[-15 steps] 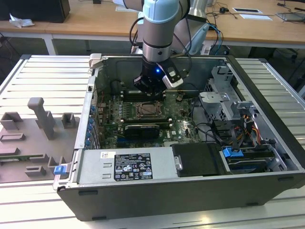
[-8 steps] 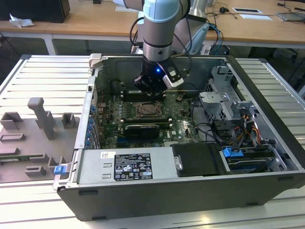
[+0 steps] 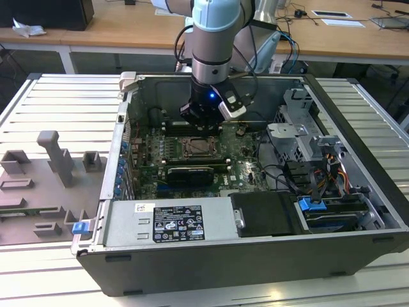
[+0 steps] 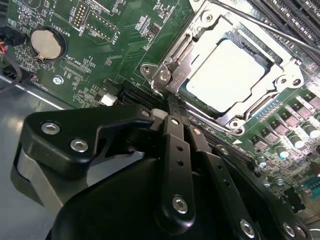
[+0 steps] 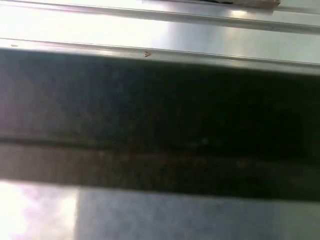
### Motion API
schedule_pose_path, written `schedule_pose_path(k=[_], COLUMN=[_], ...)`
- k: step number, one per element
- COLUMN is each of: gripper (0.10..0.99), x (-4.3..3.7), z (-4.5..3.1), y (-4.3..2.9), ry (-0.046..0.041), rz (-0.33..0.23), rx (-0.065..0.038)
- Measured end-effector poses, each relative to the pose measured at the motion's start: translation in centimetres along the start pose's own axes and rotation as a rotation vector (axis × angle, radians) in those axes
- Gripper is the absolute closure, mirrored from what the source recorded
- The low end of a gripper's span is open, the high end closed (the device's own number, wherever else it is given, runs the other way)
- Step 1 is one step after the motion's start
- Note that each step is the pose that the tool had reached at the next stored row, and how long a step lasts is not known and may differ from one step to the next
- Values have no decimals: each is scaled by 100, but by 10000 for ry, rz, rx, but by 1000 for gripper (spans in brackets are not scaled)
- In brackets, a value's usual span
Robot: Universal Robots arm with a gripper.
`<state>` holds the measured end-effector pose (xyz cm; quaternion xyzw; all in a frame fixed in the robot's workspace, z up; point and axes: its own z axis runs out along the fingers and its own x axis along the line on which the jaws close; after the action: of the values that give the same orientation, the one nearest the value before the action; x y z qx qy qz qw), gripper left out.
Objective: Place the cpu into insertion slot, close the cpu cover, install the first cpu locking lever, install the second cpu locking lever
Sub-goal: 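Install the first cpu locking lever, then install the second cpu locking lever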
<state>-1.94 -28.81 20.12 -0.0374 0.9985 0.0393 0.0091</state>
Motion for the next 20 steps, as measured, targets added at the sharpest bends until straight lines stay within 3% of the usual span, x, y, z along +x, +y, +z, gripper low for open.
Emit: schedule_pose_path(k=[1, 3, 4, 20], gripper=[980, 980, 980, 980], x=[0, -3, -4, 2], z=[-5, -144, -166, -173], y=[1, 12, 13, -67], ry=[-3, -3, -4, -3], rz=[0, 1, 0, 1], rx=[-4, -4, -6, -3])
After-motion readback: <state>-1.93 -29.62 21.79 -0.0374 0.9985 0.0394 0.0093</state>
